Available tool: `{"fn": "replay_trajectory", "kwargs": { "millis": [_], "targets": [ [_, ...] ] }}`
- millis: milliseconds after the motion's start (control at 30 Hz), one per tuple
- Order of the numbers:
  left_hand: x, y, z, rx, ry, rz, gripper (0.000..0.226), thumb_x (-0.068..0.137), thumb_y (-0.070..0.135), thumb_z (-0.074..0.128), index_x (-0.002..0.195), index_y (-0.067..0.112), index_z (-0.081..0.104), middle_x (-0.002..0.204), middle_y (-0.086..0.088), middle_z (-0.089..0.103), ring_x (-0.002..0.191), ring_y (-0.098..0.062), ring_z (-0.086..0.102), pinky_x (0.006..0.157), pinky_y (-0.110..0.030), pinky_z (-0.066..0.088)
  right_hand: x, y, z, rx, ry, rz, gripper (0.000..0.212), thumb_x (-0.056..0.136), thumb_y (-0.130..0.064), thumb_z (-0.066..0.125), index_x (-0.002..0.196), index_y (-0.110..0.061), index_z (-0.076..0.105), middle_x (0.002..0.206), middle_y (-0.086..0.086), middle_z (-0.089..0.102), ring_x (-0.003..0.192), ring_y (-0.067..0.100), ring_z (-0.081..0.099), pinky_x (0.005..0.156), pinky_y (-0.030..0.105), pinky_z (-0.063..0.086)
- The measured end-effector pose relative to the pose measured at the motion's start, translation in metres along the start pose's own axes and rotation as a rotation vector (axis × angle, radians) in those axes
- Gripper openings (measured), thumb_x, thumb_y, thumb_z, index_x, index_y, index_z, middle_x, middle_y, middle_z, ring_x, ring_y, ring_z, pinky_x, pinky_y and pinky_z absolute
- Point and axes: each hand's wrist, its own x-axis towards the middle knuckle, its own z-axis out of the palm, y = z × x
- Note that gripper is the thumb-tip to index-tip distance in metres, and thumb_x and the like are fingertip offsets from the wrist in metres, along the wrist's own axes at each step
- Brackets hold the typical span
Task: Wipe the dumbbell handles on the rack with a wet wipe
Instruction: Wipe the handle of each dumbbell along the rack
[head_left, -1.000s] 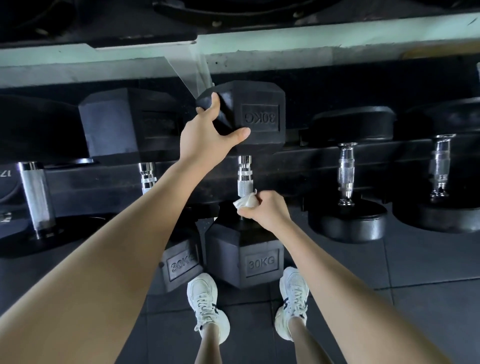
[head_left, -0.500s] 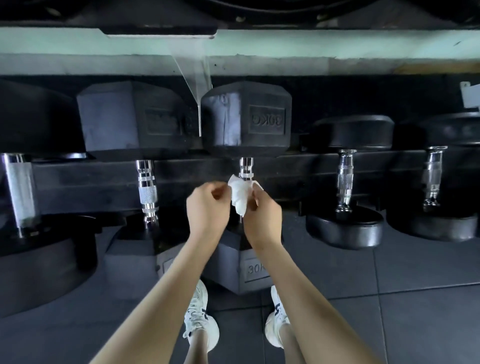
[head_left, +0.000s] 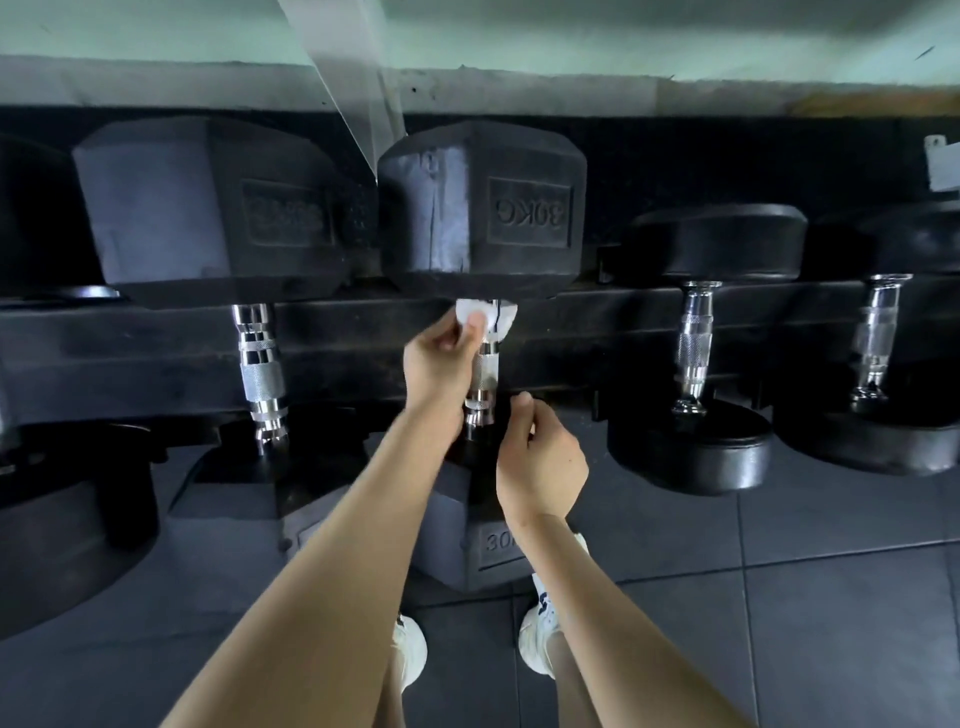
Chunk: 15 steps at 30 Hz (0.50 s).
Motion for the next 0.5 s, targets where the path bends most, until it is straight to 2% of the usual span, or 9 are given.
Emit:
{"fn": "replay_trajectory", "kwargs": {
  "millis": [67, 133, 267, 333, 367, 433, 500],
  "targets": [
    [0.007, 0.01, -0.001, 0.032, -0.043, 0.025, 0.008, 0.09, 0.025, 0.063, 0.086, 0.022, 0.068, 0.073, 0.014, 0.064, 0.062, 0.011, 0.059, 0.062, -0.005, 0.047, 0.0, 0.004, 0.004, 0.047, 0.121, -0.016, 0.043, 0.095, -0.037, 0.034, 0.076, -0.011, 0.062, 0.068, 0.008, 0.066, 0.068, 0.032, 0.06, 0.055, 0.031, 0.029],
    [0.007, 0.009, -0.008, 0.125, -0.134, 0.096, 0.004, 0.09, 0.026, 0.063, 0.087, 0.025, 0.065, 0.076, 0.016, 0.063, 0.062, 0.014, 0.057, 0.06, 0.0, 0.042, 0.0, 0.005, 0.009, 0.07, 0.174, -0.042, 0.05, 0.09, -0.043, 0.026, 0.077, -0.012, 0.064, 0.065, 0.007, 0.065, 0.064, 0.031, 0.06, 0.053, 0.031, 0.033],
    [0.007, -0.002, -0.022, 0.355, -0.205, 0.136, 0.021, 0.088, 0.03, 0.065, 0.101, 0.015, 0.071, 0.085, 0.006, 0.068, 0.079, -0.001, 0.058, 0.071, -0.012, 0.046, -0.001, 0.005, 0.011, 0.113, 0.213, -0.026, 0.047, 0.088, -0.039, 0.029, 0.081, -0.014, 0.068, 0.065, 0.006, 0.067, 0.064, 0.031, 0.061, 0.054, 0.029, 0.033],
    [0.012, 0.002, -0.023, 0.525, -0.208, 0.153, 0.025, 0.087, 0.033, 0.066, 0.095, 0.01, 0.072, 0.085, -0.003, 0.07, 0.078, -0.007, 0.058, 0.073, -0.024, 0.049, -0.001, 0.006, 0.012, 0.125, 0.222, -0.006, 0.05, 0.086, -0.041, 0.027, 0.083, -0.016, 0.07, 0.067, 0.004, 0.068, 0.065, 0.03, 0.062, 0.054, 0.028, 0.033],
    [0.014, 0.007, -0.023, 0.577, -0.203, 0.157, 0.026, 0.087, 0.036, 0.065, 0.088, 0.01, 0.072, 0.081, -0.004, 0.069, 0.073, -0.008, 0.057, 0.071, -0.026, 0.05, -0.001, 0.005, 0.012, 0.134, 0.219, 0.005, 0.053, 0.084, -0.043, 0.024, 0.085, -0.017, 0.071, 0.069, 0.003, 0.07, 0.066, 0.029, 0.062, 0.055, 0.029, 0.036],
    [0.019, 0.017, -0.019, 0.524, -0.169, 0.135, 0.03, 0.087, 0.034, 0.065, 0.077, 0.006, 0.069, 0.069, -0.003, 0.063, 0.062, -0.006, 0.053, 0.065, -0.02, 0.048, -0.002, 0.005, 0.012, 0.156, 0.219, 0.016, 0.05, 0.084, -0.04, 0.027, 0.085, -0.018, 0.072, 0.071, 0.001, 0.071, 0.067, 0.027, 0.063, 0.057, 0.028, 0.038],
    [0.025, 0.019, -0.015, 0.347, -0.145, 0.104, 0.034, 0.087, 0.028, 0.065, 0.077, -0.004, 0.066, 0.068, -0.009, 0.059, 0.059, -0.007, 0.052, 0.069, -0.023, 0.049, -0.003, 0.005, 0.011, 0.176, 0.223, 0.032, 0.04, 0.086, -0.031, 0.035, 0.084, -0.017, 0.072, 0.069, 0.0, 0.07, 0.066, 0.027, 0.063, 0.057, 0.027, 0.036]
  ]
}}
